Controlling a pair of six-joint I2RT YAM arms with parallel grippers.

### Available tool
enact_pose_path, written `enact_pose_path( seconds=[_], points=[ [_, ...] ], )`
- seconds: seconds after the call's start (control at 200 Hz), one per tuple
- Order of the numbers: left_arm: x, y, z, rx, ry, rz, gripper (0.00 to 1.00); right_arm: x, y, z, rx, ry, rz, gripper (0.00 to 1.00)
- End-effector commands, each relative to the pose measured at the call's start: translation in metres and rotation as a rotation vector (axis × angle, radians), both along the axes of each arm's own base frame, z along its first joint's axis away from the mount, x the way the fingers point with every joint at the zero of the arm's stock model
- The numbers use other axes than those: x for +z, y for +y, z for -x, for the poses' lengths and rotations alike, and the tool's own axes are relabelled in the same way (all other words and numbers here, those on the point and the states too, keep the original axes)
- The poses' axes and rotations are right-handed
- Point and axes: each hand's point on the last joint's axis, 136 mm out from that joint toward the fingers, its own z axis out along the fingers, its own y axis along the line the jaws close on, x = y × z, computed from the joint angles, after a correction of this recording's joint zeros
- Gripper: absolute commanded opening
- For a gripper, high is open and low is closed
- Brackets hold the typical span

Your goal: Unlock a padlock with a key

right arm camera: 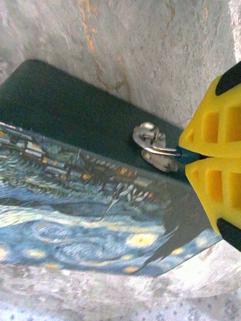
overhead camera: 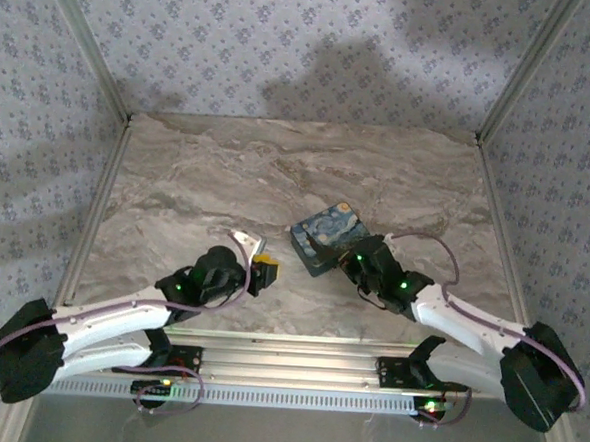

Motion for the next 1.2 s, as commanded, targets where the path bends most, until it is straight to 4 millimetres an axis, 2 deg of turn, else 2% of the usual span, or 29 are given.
enact_pose_path(
  seconds=[0.0, 0.23, 0.515, 0.61, 0.665, 0.779, 0.839, 0.904, 0.929, 0.989, 0.999, 1.069, 1.194],
  points=[
    [0.016, -0.012, -0.002, -0.033, -0.002, 0.027, 0.35, -0.011, -0.027, 0.003, -0.114, 0.002, 0.024, 0.00],
    [0.018, -0.012, -0.008, -0.018, -0.024, 0.008, 0.36, -0.022, -0.045, 0.011, -0.134, 0.031, 0.036, 0.00],
    [0.016, -0.011, -0.008, -0.015, -0.024, 0.001, 0.36, -0.024, -0.046, 0.014, -0.045, 0.040, 0.041, 0.00],
    [0.018, -0.008, -0.009, -0.005, -0.031, -0.006, 0.36, -0.015, -0.049, 0.014, -0.039, 0.023, 0.045, 0.00],
    [0.021, -0.004, -0.010, 0.010, -0.040, -0.022, 0.36, -0.003, -0.049, 0.011, -0.022, -0.009, 0.057, 0.00],
    [0.024, 0.017, -0.020, 0.099, -0.035, -0.100, 0.40, 0.021, -0.044, 0.009, 0.047, -0.039, 0.105, 0.00],
    [0.027, 0.030, -0.026, 0.148, -0.021, -0.138, 0.44, 0.035, -0.037, 0.007, 0.097, -0.059, 0.130, 0.00],
    [0.030, 0.045, -0.032, 0.193, 0.000, -0.171, 0.54, 0.048, -0.025, 0.005, 0.157, -0.080, 0.154, 0.00],
    [0.032, 0.050, -0.034, 0.209, 0.008, -0.181, 0.69, 0.055, -0.018, 0.003, 0.183, -0.092, 0.164, 0.00],
    [0.035, 0.064, -0.037, 0.245, 0.027, -0.206, 0.95, 0.066, -0.001, -0.002, 0.245, -0.107, 0.196, 0.00],
    [0.036, 0.066, -0.038, 0.252, 0.030, -0.210, 0.97, 0.067, 0.002, -0.003, 0.256, -0.107, 0.203, 0.00],
    [0.040, 0.081, -0.039, 0.293, 0.044, -0.243, 0.98, 0.078, 0.030, -0.011, 0.346, -0.124, 0.248, 0.00],
    [0.045, 0.109, -0.039, 0.377, 0.077, -0.272, 0.98, 0.075, 0.094, -0.026, 0.513, -0.114, 0.313, 0.01]
  ],
)
